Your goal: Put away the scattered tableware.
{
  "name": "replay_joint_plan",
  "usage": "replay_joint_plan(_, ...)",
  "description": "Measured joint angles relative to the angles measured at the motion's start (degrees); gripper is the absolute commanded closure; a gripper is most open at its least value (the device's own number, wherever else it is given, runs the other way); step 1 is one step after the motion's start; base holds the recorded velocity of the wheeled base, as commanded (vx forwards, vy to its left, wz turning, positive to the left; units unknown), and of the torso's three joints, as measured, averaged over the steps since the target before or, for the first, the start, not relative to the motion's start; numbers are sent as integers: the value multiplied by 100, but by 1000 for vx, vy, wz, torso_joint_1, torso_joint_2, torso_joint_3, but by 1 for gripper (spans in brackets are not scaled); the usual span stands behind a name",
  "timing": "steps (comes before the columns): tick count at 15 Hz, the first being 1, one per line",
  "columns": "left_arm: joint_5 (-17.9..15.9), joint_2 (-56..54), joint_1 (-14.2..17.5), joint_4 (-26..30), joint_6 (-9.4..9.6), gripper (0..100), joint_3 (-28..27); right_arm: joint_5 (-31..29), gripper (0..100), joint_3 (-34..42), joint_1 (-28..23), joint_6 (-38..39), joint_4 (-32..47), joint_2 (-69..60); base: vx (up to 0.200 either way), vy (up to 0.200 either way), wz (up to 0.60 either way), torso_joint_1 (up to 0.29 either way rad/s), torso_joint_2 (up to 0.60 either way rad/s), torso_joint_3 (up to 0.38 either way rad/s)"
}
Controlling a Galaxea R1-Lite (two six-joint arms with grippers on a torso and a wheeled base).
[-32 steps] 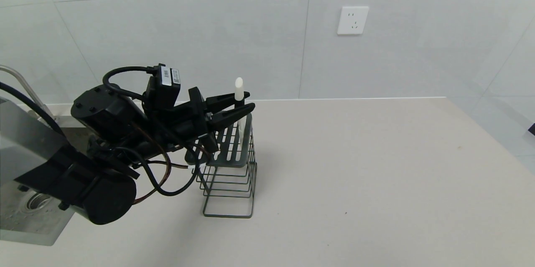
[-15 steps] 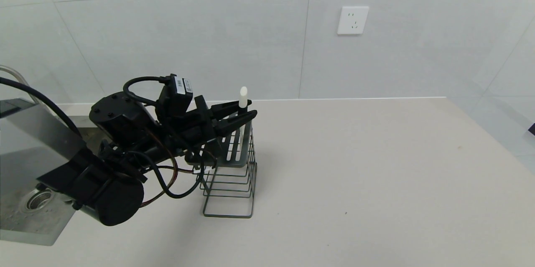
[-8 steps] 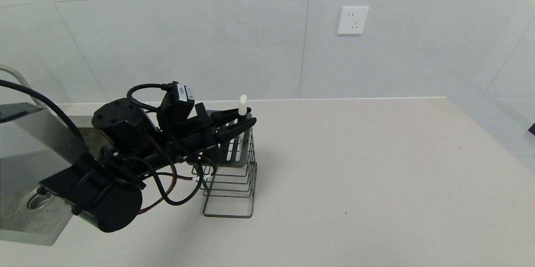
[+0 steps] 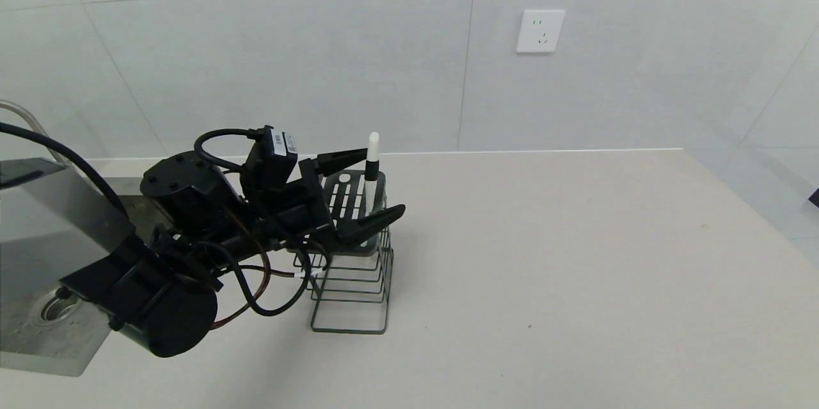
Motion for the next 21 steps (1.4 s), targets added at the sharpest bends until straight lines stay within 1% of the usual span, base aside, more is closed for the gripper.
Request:
replay_joint_plan(5, 9, -254, 44, 29, -22, 0, 26, 0, 100, 0, -2, -6, 0, 0, 0, 0, 0, 0, 0, 0)
replay_joint_plan(7, 61, -556, 102, 35, -28, 0, 160, 0, 100, 0, -2, -9, 0, 0, 0, 0, 0, 0, 0, 0)
replay_joint_plan(8, 146, -818, 152, 49, -33, 0, 288, 0, 100, 0, -2, -6, 0, 0, 0, 0, 0, 0, 0, 0)
replay_joint_plan(10, 274, -1488, 212, 66, -55, 0, 634, 0, 100, 0, -2, -9, 0, 0, 0, 0, 0, 0, 0, 0)
replay_joint_plan(12, 296, -2345, 319, 115, -66, 0, 1064, 0, 100, 0, -2, -9, 2, 0, 0, 0, 0, 0, 0, 0)
replay_joint_plan(14, 316, -3530, 490, 205, -74, 0, 1563, 0, 100, 0, -2, -6, 0, 0, 0, 0, 0, 0, 0, 0)
replay_joint_plan(15, 321, -4140, 595, 347, -77, 0, 1807, 0, 100, 0, -2, -4, 0, 0, 0, 0, 0, 0, 0, 0)
replay_joint_plan(16, 318, -4782, 701, 653, -79, 0, 2026, 0, 100, 0, -2, -2, 0, 0, 0, 0, 0, 0, 0, 0)
replay_joint_plan(17, 324, -5475, 800, 1100, -79, 0, 2211, 0, 100, 0, -2, -2, 0, 0, 0, 0, 0, 0, 0, 0)
replay_joint_plan(18, 332, -6214, 896, 1782, -79, 0, 2371, 0, 100, 0, -2, -2, 0, 0, 0, 0, 0, 0, 0, 0)
replay_joint_plan(19, 335, -6995, 981, 2642, -79, 0, 2476, 0, 100, 0, -2, 0, 0, 0, 0, 0, 0, 0, 0, 0)
replay_joint_plan(20, 340, -7851, 1069, 3701, -66, 0, 2559, 0, 100, 0, -2, 5, 2, 0, 0, 0, 0, 0, 0, 0)
replay_joint_plan(21, 356, -8603, 1136, 4495, -20, 0, 2614, 0, 100, 0, -2, 7, 0, 0, 0, 0, 0, 0, 0, 0)
